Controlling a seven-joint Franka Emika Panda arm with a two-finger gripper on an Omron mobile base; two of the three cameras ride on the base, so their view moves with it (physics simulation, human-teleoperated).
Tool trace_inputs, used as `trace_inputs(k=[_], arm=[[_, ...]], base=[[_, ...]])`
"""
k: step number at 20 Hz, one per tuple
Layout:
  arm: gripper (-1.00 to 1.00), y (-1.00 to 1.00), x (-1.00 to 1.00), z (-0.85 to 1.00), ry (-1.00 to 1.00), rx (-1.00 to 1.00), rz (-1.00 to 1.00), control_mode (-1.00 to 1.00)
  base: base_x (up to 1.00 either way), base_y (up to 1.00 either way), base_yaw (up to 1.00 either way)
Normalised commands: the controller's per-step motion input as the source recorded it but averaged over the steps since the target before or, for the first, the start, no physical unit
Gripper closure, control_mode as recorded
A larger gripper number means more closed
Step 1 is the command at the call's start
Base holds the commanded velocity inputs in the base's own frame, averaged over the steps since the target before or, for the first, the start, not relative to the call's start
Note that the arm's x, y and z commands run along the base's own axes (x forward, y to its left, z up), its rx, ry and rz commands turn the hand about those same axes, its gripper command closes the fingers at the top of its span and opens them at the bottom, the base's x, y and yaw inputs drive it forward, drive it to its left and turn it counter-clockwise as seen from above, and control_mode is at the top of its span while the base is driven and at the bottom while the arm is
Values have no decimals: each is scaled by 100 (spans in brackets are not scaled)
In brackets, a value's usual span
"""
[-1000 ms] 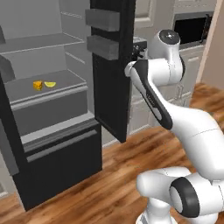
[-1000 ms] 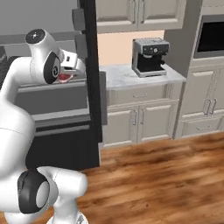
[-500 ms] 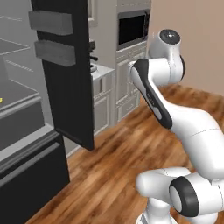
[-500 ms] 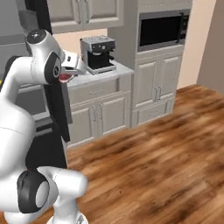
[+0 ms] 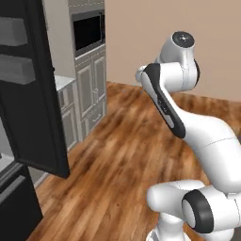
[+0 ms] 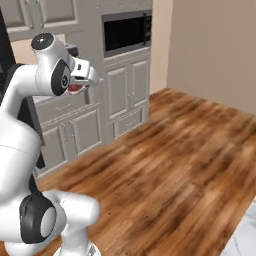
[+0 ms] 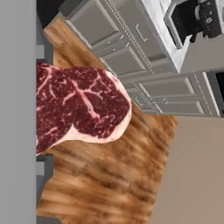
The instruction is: Take the cheese, steak, and lemon wedge from the fridge and place them on the plate on the dining counter to create an appetizer plate.
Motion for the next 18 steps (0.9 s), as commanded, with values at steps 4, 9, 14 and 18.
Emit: trace_inputs(k=[4,9,14,18], arm=[[100,0,0,0,0,0,0,100],[100,0,0,0,0,0,0,100],[100,0,0,0,0,0,0,100],[100,0,0,0,0,0,0,100]], base=[[31,-13,-45],[81,0,-42],[100,4,-36],[100,4,-35]])
